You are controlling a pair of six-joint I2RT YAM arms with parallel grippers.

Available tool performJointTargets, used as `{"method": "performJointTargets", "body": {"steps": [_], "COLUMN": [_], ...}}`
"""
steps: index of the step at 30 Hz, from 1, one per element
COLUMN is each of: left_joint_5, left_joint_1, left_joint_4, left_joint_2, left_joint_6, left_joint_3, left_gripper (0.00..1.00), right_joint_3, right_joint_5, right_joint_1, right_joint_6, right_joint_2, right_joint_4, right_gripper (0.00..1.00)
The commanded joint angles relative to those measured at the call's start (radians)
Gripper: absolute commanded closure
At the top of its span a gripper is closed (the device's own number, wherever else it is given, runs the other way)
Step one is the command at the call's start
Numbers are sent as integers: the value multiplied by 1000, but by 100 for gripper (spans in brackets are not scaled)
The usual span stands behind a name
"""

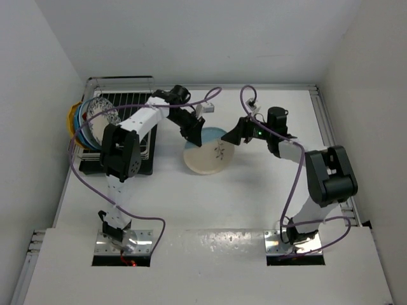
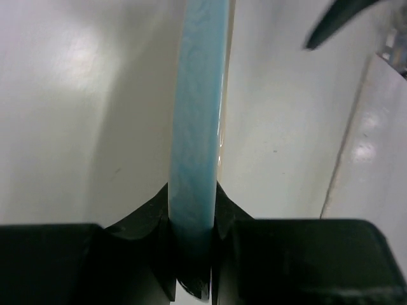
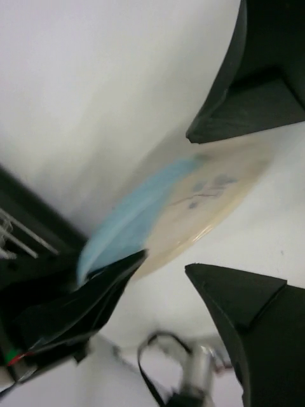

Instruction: Load the plates into the dish rack

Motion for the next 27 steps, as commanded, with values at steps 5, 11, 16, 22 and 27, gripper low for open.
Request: {"method": "performJointTargets", "body": {"steps": [5, 11, 16, 22, 27], "left_joint_5": [-475, -987, -1215, -955, -735], "left_joint_1": [91, 133, 221, 449, 576], "left_joint_4": [58, 145, 145, 145, 93], "left_joint_2": [-209, -344, -420, -539, -576], "left_joint_6": [-267, -264, -240, -292, -273], "left_joint_3": [325, 392, 370, 229, 228], "left_gripper": [100, 100, 100, 100, 100], "right_joint_3": [16, -70, -101, -66, -74], "right_joint_5": [768, 995, 1013, 1047, 1121], "right_joint_1": [-7, 33, 76, 167, 231], "right_joint_6": [-98, -146, -187, -222, -189], "right_joint_2": [-237, -388, -429, -431, -434], "right_joint_4": [-249, -260, -333, -405, -413], "right_gripper": [17, 17, 17, 17, 17]}}
